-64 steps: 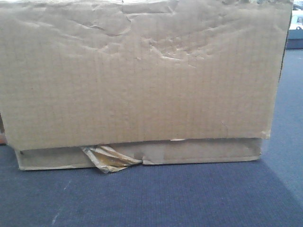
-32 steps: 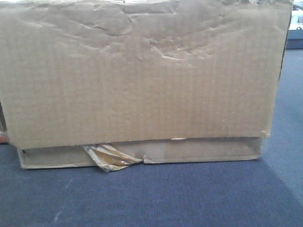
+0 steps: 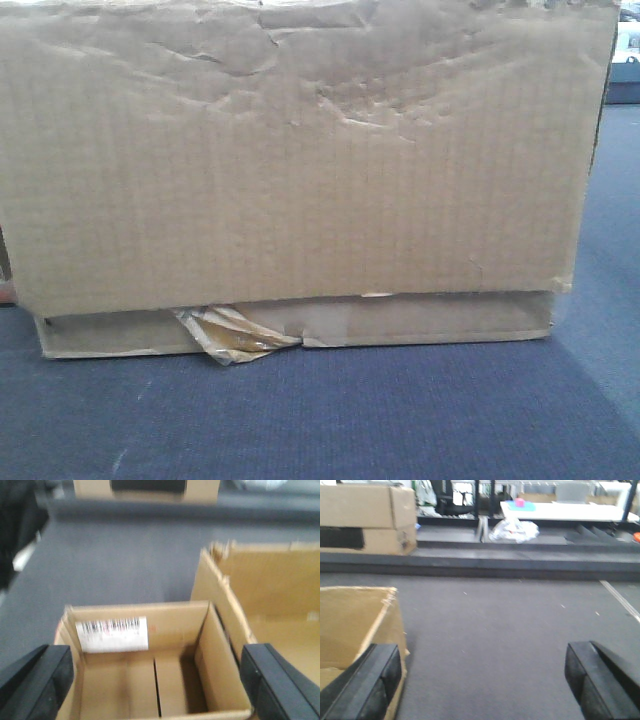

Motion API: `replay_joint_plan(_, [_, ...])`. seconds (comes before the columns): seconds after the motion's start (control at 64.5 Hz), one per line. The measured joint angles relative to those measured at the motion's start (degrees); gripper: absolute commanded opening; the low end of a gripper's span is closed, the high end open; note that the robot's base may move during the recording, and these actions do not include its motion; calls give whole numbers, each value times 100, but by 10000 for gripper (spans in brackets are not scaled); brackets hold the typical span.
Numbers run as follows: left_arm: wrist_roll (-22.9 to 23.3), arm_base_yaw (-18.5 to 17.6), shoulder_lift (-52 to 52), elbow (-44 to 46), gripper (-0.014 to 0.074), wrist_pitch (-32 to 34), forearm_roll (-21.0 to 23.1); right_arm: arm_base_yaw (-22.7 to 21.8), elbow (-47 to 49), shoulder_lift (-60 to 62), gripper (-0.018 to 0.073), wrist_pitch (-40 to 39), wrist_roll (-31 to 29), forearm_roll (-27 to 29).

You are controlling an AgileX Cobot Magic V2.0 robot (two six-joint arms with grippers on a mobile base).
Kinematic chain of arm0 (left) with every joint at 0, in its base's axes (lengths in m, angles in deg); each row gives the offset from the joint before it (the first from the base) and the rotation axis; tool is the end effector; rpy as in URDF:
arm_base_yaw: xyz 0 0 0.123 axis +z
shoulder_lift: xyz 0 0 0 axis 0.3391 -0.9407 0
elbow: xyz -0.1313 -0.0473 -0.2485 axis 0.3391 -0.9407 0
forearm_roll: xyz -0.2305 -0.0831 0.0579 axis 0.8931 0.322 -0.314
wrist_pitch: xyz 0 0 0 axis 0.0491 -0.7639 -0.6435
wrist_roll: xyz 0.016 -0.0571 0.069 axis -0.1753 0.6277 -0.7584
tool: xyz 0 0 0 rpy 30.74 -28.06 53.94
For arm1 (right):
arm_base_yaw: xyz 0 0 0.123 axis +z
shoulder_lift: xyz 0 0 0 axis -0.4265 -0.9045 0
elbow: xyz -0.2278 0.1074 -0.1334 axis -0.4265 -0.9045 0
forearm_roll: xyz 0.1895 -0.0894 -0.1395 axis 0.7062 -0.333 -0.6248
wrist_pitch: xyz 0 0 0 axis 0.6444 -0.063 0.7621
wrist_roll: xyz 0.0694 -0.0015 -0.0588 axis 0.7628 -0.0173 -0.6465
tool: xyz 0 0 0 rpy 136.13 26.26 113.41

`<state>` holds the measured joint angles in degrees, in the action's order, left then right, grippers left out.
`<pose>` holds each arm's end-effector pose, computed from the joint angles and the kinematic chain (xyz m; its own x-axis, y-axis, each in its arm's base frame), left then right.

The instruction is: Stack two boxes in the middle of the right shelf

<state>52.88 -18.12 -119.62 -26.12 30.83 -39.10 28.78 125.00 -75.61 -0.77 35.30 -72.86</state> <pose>0.1693 0.0012 0.4164 -0.4487 -0.0170 -0.8935 0.0064 0.9997 -0.0222 0.1403 0.0108 0.3910 -0.1229 0.0173 -0.9923 -0.0825 0.9962 0.0276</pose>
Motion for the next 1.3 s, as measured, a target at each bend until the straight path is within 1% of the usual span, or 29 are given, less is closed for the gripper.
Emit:
replay_joint_plan(0.093, [-62, 115, -744, 732, 568, -885, -42, 66, 0, 0, 570, 0, 0, 0])
replay_joint_plan(0.186, [-375, 414, -1493, 1336, 568, -1680, -78, 78, 0, 0, 570, 0, 0, 0])
replay_joint_plan(0.233, [-575, 645, -1789, 1590, 568, -1954, -78, 99, 0, 0, 570, 0, 0, 0])
replay_joint_plan(0.295, [-783, 874, -2069, 1843, 568, -2132, -78, 101, 0, 0, 570, 0, 0, 0])
replay_joint_plan(0.419, [-1230, 1321, -2566, 2049, 568, -2181, -90, 113, 0, 0, 570, 19, 0, 0])
replay_joint_plan(0.496, [-1312, 1464, -2838, 2074, 568, -2169, -101, 113, 0, -10, 570, 50, 0, 0])
replay_joint_plan(0.713, [-1372, 1525, -3727, 2083, 568, -1950, -128, 113, 0, -131, 570, 119, 0, -11])
replay_joint_plan(1.008, [-1394, 1525, -4435, 2083, 562, -1772, -128, 113, 0, -142, 570, 119, 0, -21])
replay_joint_plan(1.054, [-1394, 1525, -4485, 2083, 540, -1772, -128, 113, 0, -142, 570, 119, 0, -21])
replay_joint_plan(1.101, [-1394, 1525, -4500, 2083, 499, -1772, -128, 113, 0, -142, 570, 119, 0, -21])
replay_joint_plan(1.163, [-1394, 1525, -4500, 2083, 394, -1772, -136, 113, 0, -142, 570, 119, 0, -21])
replay_joint_plan(1.178, [-1394, 1525, -4500, 2083, 380, -1772, -136, 113, 0, -142, 570, 119, 0, -21])
replay_joint_plan(1.302, [-1394, 1525, -4500, 2083, 71, -1772, -136, 113, 0, -142, 570, 119, 0, -21])
